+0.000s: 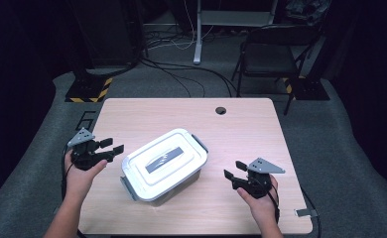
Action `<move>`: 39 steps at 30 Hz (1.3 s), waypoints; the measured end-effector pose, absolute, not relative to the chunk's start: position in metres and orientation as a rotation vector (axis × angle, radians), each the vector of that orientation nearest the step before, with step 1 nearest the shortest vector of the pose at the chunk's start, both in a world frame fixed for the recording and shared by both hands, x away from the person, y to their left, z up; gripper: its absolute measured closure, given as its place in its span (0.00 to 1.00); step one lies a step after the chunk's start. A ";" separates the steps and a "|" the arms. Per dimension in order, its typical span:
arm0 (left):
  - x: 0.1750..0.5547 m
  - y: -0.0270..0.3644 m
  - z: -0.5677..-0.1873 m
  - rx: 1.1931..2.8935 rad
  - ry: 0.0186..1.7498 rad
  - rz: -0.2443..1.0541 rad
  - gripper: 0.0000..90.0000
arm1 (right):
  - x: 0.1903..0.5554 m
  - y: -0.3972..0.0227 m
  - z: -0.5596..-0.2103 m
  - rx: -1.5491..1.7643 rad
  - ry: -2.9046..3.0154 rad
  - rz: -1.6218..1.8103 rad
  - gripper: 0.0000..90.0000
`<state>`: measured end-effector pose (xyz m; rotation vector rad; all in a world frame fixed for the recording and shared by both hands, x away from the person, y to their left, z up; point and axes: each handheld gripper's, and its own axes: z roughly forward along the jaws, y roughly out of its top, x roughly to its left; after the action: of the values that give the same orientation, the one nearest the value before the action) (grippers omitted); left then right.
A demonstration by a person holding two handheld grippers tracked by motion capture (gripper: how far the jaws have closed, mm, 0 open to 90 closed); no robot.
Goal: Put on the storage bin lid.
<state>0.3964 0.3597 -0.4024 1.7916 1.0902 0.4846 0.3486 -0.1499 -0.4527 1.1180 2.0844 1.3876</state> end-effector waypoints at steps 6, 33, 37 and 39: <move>0.397 0.373 -0.415 1.781 1.135 0.507 0.42 | 0.350 -0.152 -0.454 1.134 2.081 1.383 0.46; 0.399 0.391 -0.480 1.820 1.219 0.473 0.40 | 0.359 -0.159 -0.470 1.199 2.103 1.317 0.45; 0.401 0.389 -0.488 1.845 1.227 0.498 0.40 | 0.360 -0.161 -0.474 1.209 2.101 1.302 0.44; 0.402 0.390 -0.490 1.845 1.239 0.504 0.40 | 0.361 -0.162 -0.476 1.218 2.100 1.293 0.44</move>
<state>0.4020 0.3902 -0.4903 1.8449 1.2394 0.5044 0.3610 -0.1618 -0.4761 1.2179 2.0996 1.2931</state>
